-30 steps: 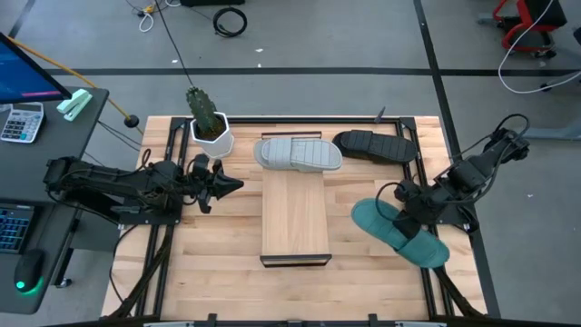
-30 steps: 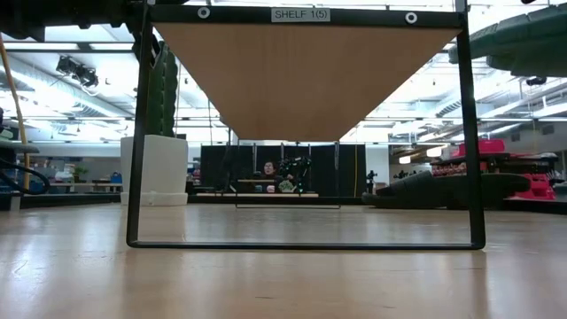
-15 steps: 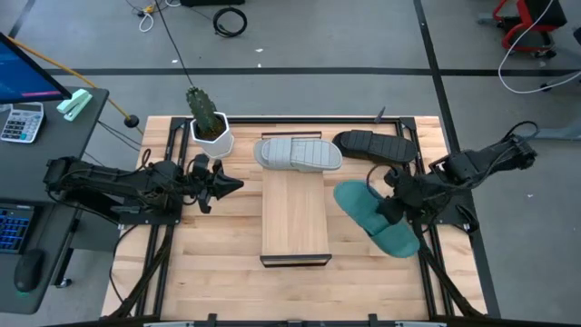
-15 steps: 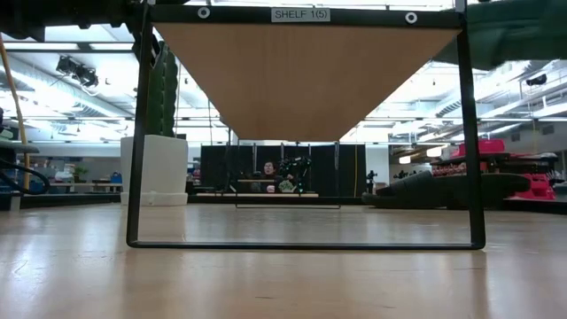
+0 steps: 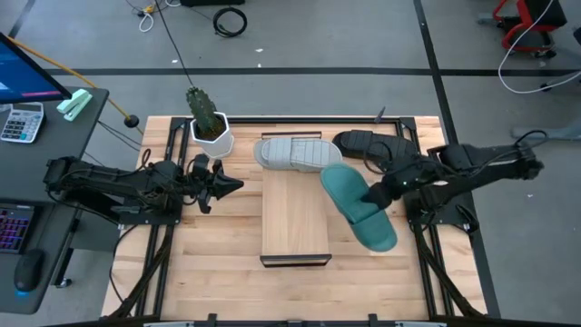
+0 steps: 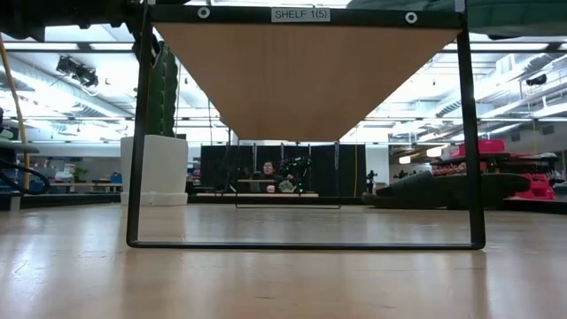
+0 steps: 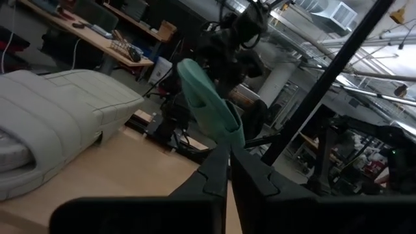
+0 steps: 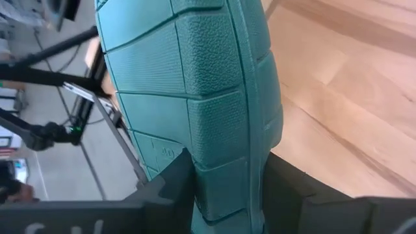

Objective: Pick and place slippers onto the shelf
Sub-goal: Put the green pair of slippers on the shelf

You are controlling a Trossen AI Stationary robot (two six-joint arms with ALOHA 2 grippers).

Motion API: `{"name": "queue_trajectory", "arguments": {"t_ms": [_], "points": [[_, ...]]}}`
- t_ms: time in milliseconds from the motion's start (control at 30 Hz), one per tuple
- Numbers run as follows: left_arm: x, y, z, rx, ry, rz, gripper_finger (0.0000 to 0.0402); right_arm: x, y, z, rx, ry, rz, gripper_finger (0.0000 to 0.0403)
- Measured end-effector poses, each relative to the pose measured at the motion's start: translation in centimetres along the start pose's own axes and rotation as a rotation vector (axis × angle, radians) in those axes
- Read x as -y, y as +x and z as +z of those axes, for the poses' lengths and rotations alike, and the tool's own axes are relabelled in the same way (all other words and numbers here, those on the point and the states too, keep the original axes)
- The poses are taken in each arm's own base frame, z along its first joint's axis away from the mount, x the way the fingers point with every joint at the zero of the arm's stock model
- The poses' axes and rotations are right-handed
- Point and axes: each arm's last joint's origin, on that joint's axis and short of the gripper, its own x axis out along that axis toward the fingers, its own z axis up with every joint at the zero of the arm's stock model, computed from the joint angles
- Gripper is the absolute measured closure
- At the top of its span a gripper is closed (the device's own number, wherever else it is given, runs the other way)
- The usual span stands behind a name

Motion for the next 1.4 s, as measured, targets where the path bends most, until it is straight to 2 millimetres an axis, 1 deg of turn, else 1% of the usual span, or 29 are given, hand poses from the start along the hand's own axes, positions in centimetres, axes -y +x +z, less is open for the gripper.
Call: {"name": "queue_trajectory", "arguments": {"t_ms": [200, 367, 533, 667, 767, 900, 1000, 1133, 1200, 1300, 1400], "points": [[0.3, 0.0, 0.1, -0.011, 0.049, -0.063, 0.0393, 0.0, -0.1, 1.4, 0.031, 0.019, 0.051, 0.0266], [0.6, 0.0, 0.3, -0.004, 0.141, -0.108, 0.0394, -0.2, -0.2, 2.8, 0.09, 0.042, 0.117, 0.0266], [1.0, 0.1, 1.0, 0.023, 0.228, -0.118, 0.0384, -0.3, -0.2, 4.1, 0.13, 0.045, 0.167, 0.0266], [1.5, 0.2, 1.8, 0.048, 0.303, -0.122, 0.0393, -0.8, 0.4, 5.1, 0.137, 0.036, 0.227, 0.0266], [1.8, 0.4, 2.2, 0.007, 0.351, -0.101, 0.0397, -1.1, 1.1, 5.7, 0.111, 0.045, 0.258, 0.0266], [2.0, 0.6, 2.6, -0.095, 0.376, -0.035, 0.0388, -1.9, 1.4, 6.5, 0.061, 0.058, 0.266, 0.0266], [2.2, 0.6, 3.0, -0.143, 0.404, -0.017, 0.0387, -3.4, 0.8, 7.8, 0.077, 0.018, 0.278, 0.0266], [2.7, 0.6, 3.8, -0.141, 0.443, -0.02, 0.0396, -5.6, -0.3, 10.1, 0.109, -0.048, 0.272, 0.0266], [2.9, 0.6, 4.1, -0.14, 0.459, -0.022, 0.0397, -6.3, -0.6, 11.3, 0.103, -0.081, 0.249, 0.0266], [2.9, 0.5, 4.1, -0.154, 0.473, -0.008, 0.0389, -6.8, -0.7, 12.8, 0.049, -0.12, 0.201, 0.0266], [2.7, 0.5, 4.0, -0.174, 0.475, 0.005, 0.0382, -6.7, 0.0, 14.4, -0.031, -0.142, 0.156, 0.0266]]}}
